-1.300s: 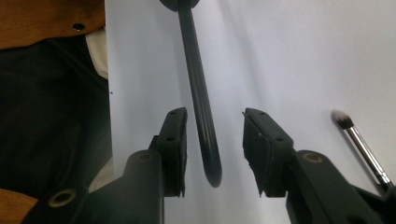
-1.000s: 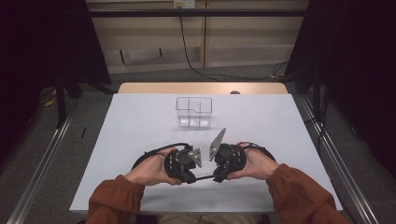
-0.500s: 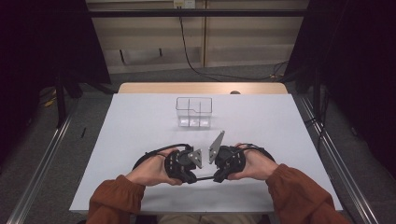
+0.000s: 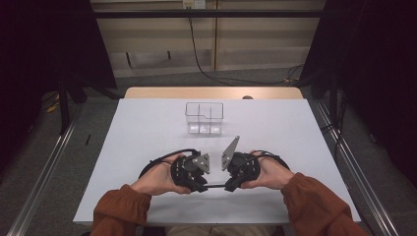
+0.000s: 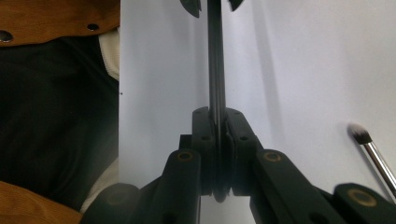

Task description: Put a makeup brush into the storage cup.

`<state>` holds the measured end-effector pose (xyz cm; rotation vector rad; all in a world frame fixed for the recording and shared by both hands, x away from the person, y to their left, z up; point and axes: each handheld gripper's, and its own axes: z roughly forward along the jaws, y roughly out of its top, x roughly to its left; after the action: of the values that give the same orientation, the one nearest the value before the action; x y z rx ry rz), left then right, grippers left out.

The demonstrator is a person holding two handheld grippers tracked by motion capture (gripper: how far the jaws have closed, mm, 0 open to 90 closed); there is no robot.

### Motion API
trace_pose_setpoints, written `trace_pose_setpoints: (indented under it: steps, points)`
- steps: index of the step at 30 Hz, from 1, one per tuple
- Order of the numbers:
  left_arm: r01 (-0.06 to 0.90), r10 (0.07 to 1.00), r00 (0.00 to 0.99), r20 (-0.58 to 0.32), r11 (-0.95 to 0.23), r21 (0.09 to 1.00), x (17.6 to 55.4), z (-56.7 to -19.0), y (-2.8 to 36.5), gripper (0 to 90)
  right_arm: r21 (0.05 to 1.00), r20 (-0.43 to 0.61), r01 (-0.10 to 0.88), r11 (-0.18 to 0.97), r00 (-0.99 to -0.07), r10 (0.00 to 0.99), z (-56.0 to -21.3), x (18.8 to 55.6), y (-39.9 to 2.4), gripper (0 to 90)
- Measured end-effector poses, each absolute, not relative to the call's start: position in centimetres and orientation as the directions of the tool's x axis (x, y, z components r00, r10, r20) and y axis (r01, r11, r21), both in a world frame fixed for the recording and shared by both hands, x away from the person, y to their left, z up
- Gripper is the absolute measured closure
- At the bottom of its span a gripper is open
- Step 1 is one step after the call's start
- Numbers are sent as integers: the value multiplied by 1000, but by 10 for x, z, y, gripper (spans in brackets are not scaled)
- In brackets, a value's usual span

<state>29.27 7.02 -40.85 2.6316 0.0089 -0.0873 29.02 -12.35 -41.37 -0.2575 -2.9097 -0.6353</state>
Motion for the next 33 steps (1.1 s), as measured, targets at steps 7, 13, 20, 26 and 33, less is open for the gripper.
trace_pose_setpoints:
  steps: [7,13,20,26,33]
  points:
    - [114,76,993,-94,-845,522,299,-410,76,529,406,184,214,888,-971,150,-413,290,-126,843]
    - [150,134,989,-68,-823,549,302,-409,80,279,426,165,223,877,-972,168,-410,292,-131,843]
    - [188,186,980,-64,-789,585,303,-407,92,129,428,169,239,872,-969,183,-409,292,-136,842]
    - [215,203,975,-92,-748,628,306,-404,102,54,448,169,280,849,-959,227,-412,291,-148,842]
    - [235,242,967,-84,-705,669,307,-401,112,48,492,164,324,808,-946,279,-410,285,-165,843]
